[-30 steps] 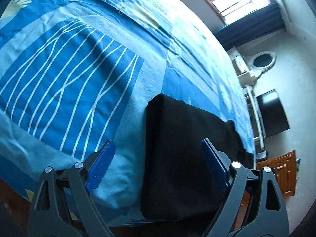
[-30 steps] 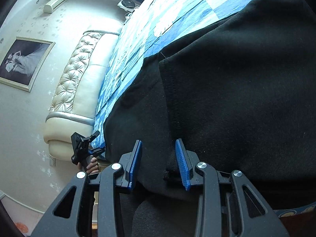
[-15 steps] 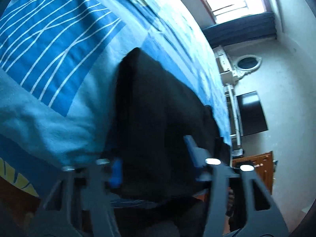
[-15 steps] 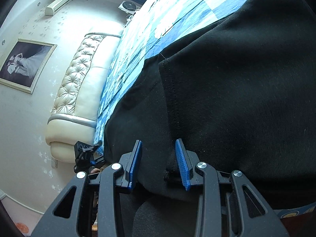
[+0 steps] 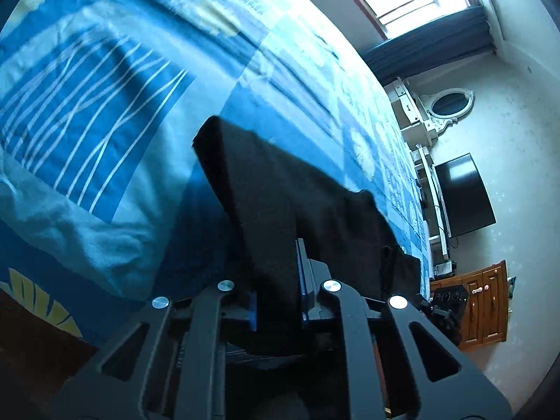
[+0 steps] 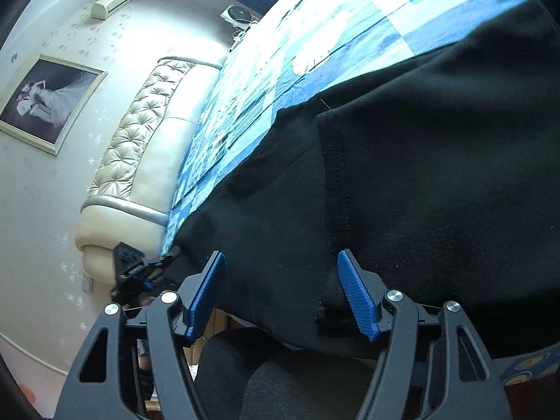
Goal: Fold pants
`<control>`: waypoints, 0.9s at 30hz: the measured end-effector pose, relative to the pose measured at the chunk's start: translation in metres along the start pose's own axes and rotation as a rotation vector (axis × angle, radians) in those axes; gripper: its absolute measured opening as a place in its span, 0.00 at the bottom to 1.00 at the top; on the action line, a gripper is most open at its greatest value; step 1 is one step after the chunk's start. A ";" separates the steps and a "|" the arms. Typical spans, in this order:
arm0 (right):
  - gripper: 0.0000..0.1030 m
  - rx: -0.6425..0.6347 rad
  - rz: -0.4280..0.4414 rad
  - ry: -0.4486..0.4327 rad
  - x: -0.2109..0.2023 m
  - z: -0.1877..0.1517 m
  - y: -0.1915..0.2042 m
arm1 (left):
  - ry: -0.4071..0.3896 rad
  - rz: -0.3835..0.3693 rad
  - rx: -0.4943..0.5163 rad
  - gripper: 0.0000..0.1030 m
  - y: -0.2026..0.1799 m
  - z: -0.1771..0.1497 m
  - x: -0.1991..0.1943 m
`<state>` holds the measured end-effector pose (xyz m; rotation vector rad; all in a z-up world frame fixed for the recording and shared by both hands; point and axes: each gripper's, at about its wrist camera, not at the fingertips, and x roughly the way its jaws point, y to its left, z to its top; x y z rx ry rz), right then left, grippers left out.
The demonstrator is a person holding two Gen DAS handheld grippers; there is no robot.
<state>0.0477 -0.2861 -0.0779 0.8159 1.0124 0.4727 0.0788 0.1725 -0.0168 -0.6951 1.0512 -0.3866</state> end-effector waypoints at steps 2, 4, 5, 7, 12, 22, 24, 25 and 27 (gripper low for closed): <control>0.64 -0.013 -0.015 -0.015 -0.005 0.001 0.006 | -0.006 0.007 0.016 0.14 -0.014 0.002 -0.006; 0.64 -0.040 -0.037 -0.033 -0.013 0.003 0.013 | -0.008 0.018 0.043 0.13 -0.033 0.004 -0.010; 0.64 -0.061 -0.055 -0.048 -0.018 0.005 0.018 | -0.011 0.026 0.061 0.13 -0.043 0.003 -0.010; 0.64 -0.088 -0.068 -0.073 -0.028 0.008 0.024 | -0.017 0.045 0.112 0.13 -0.066 0.003 -0.012; 0.64 -0.090 -0.066 -0.116 -0.049 0.010 0.026 | -0.019 0.060 0.225 0.12 -0.129 0.001 -0.011; 0.65 -0.060 -0.096 -0.200 -0.096 0.009 -0.001 | 0.035 0.063 0.461 0.11 -0.257 -0.017 0.034; 0.65 -0.047 -0.107 -0.224 -0.108 0.008 -0.009 | 0.066 0.070 0.495 0.11 -0.280 -0.024 0.053; 0.65 -0.040 -0.112 -0.240 -0.115 0.007 -0.015 | 0.077 0.074 0.507 0.11 -0.289 -0.028 0.062; 0.65 -0.028 -0.118 -0.260 -0.126 0.005 -0.024 | 0.101 0.085 0.537 0.11 -0.305 -0.035 0.081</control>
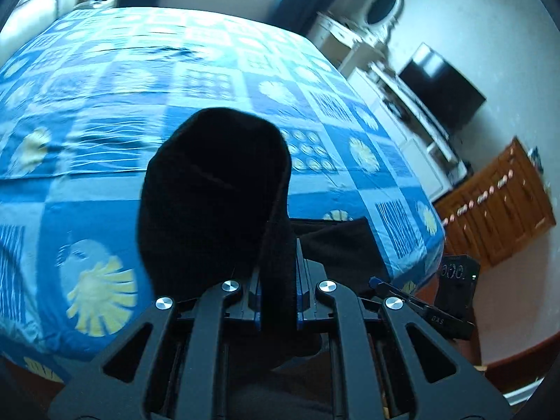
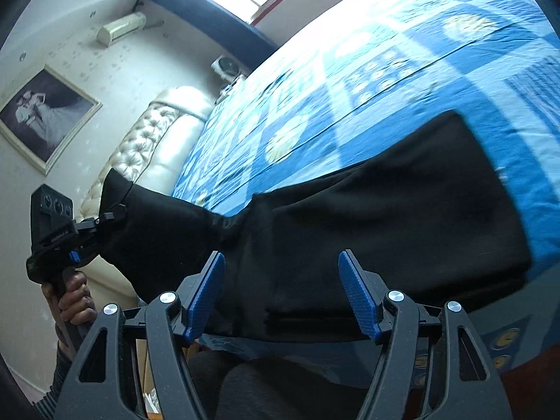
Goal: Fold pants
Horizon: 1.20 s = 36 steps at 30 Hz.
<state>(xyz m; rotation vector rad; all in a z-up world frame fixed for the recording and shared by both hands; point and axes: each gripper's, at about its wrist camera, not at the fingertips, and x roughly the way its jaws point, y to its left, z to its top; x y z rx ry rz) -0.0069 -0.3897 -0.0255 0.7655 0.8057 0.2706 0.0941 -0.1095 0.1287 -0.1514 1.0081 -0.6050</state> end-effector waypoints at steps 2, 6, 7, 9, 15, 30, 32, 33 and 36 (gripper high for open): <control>0.65 0.017 -0.012 -0.020 -0.008 0.001 -0.010 | 0.023 0.014 0.045 0.11 -0.026 0.001 0.020; 0.65 0.063 -0.013 -0.051 -0.024 -0.001 -0.033 | 0.077 0.019 0.116 0.11 -0.073 -0.001 0.065; 0.65 0.068 -0.014 -0.058 -0.029 -0.001 -0.038 | 0.085 0.021 0.130 0.11 -0.081 -0.002 0.073; 0.65 0.074 -0.030 -0.078 -0.037 -0.001 -0.047 | 0.105 0.034 0.164 0.11 -0.098 -0.005 0.095; 0.65 0.126 -0.039 -0.129 -0.062 -0.002 -0.075 | 0.190 0.082 0.219 0.11 -0.134 -0.025 0.160; 0.65 0.208 -0.042 -0.154 -0.075 -0.005 -0.109 | 0.210 0.242 0.310 0.10 -0.160 -0.058 0.219; 0.65 0.211 -0.045 -0.162 -0.079 -0.004 -0.109 | 0.183 0.247 0.348 0.12 -0.168 -0.061 0.216; 0.65 0.211 -0.047 -0.164 -0.081 -0.004 -0.110 | 0.168 0.239 0.364 0.16 -0.171 -0.063 0.214; 0.65 0.212 -0.059 -0.178 -0.088 -0.002 -0.109 | 0.125 0.177 0.367 0.57 -0.177 -0.068 0.196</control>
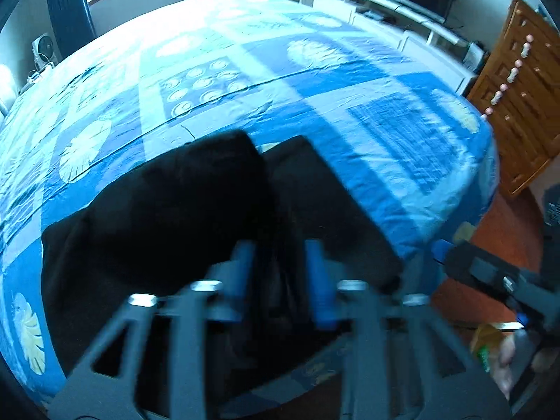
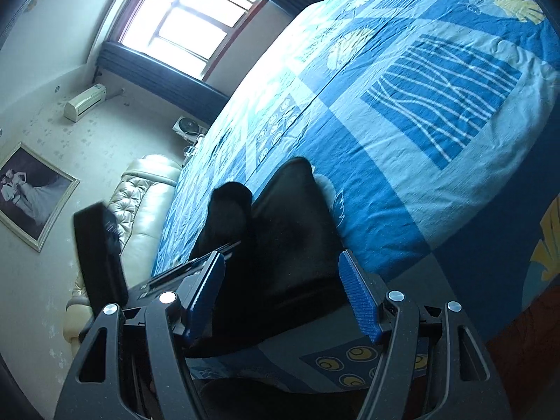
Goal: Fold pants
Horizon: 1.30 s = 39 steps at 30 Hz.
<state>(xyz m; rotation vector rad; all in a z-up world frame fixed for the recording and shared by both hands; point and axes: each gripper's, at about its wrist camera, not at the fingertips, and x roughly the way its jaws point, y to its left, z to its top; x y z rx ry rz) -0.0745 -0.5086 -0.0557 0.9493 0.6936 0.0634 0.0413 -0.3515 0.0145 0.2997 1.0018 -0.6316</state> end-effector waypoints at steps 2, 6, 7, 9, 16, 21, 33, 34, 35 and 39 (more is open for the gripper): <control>0.65 -0.002 -0.004 -0.004 -0.004 0.000 0.000 | -0.055 -0.031 -0.016 0.60 0.003 -0.005 -0.017; 0.65 -0.015 -0.008 0.005 -0.005 0.000 0.005 | -0.163 -0.061 -0.049 0.76 0.025 -0.020 -0.063; 0.65 -0.016 -0.003 0.012 -0.003 0.000 0.007 | -0.179 -0.059 -0.057 0.77 0.032 -0.024 -0.070; 0.65 -0.022 0.006 0.030 0.004 0.001 0.013 | -0.226 -0.029 -0.082 0.80 0.055 -0.036 -0.089; 0.65 -0.116 -0.006 0.136 0.052 0.006 0.047 | -0.279 0.154 -0.172 0.81 0.142 -0.090 -0.124; 0.65 -0.120 -0.044 0.232 0.101 0.009 0.057 | -0.226 0.162 -0.322 0.81 0.196 -0.127 -0.122; 0.13 -0.199 -0.074 0.324 0.131 -0.007 0.089 | -0.185 0.107 -0.475 0.81 0.239 -0.169 -0.115; 0.12 -0.208 -0.059 0.300 0.121 -0.003 0.095 | -0.185 0.101 -0.475 0.81 0.238 -0.170 -0.114; 0.12 -0.221 -0.047 0.274 0.111 0.000 0.101 | -0.185 0.096 -0.474 0.81 0.238 -0.170 -0.113; 0.12 -0.266 -0.057 0.210 0.084 0.009 0.109 | -0.185 0.078 -0.458 0.82 0.228 -0.162 -0.108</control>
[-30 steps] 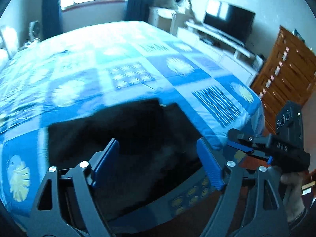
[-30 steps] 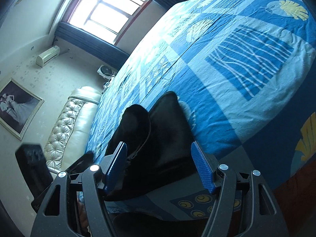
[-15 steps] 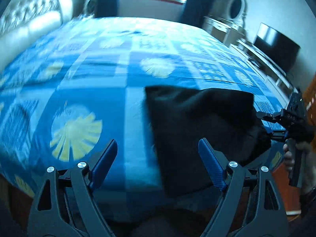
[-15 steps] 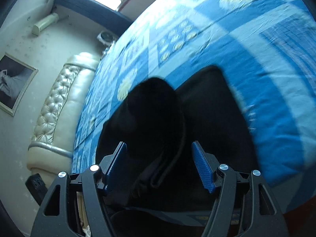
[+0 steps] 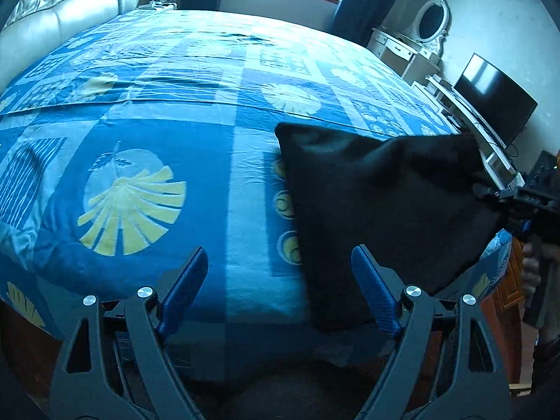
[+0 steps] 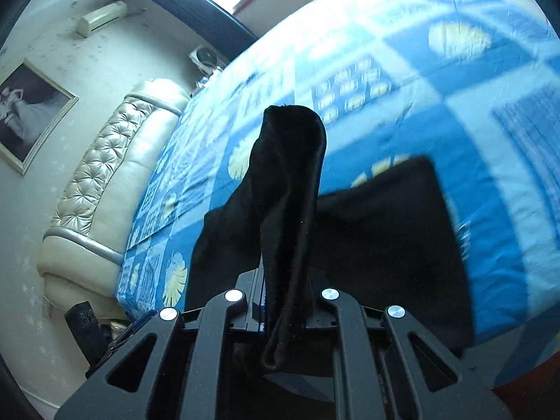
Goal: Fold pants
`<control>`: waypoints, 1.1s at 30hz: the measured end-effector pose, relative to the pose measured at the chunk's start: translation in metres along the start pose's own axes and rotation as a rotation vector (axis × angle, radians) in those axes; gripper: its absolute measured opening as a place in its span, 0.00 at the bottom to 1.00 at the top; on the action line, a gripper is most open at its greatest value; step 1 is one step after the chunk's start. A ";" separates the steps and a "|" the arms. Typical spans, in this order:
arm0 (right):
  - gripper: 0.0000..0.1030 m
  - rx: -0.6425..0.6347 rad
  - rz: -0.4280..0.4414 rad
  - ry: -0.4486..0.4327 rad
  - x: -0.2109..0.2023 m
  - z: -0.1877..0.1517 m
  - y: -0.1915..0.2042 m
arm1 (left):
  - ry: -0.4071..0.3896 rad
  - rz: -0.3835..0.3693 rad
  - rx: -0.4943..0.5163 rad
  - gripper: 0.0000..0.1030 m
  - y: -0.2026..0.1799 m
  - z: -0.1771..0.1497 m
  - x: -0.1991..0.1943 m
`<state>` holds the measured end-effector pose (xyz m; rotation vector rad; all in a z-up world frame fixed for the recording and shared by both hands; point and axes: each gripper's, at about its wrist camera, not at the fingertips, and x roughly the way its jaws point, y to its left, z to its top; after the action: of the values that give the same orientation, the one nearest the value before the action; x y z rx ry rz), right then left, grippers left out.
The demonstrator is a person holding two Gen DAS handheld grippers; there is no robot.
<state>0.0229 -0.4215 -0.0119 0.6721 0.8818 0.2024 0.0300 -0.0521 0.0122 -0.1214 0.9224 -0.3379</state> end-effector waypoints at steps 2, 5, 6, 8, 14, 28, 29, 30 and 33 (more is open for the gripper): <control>0.12 0.000 -0.030 -0.004 -0.003 0.002 -0.010 | 0.003 -0.003 0.017 0.82 -0.008 0.000 0.005; 0.12 0.041 -0.076 0.006 0.002 0.001 -0.034 | 0.012 0.006 0.043 0.82 -0.018 0.000 0.014; 0.12 0.057 -0.086 0.010 0.006 0.001 -0.044 | 0.018 0.010 0.048 0.82 -0.020 0.000 0.018; 0.12 0.093 -0.087 0.021 0.011 -0.003 -0.062 | 0.038 0.020 0.052 0.82 -0.023 -0.002 0.026; 0.12 0.167 -0.002 0.025 0.021 -0.007 -0.089 | 0.079 0.036 0.041 0.82 -0.023 -0.006 0.041; 0.21 0.293 -0.040 -0.054 -0.018 -0.019 -0.137 | 0.104 0.042 0.051 0.86 -0.024 -0.006 0.052; 0.21 0.302 -0.098 -0.055 -0.021 -0.019 -0.142 | 0.105 0.042 0.049 0.86 -0.024 -0.006 0.053; 0.21 0.325 -0.087 -0.063 -0.026 -0.022 -0.149 | 0.107 0.039 0.046 0.86 -0.023 -0.006 0.053; 0.31 0.434 0.037 -0.125 -0.051 -0.030 -0.161 | 0.119 -0.002 0.015 0.86 -0.015 -0.004 0.050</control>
<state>-0.0492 -0.5547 -0.0923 1.0938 0.7986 -0.0013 0.0515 -0.0828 -0.0248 -0.0897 1.0372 -0.3567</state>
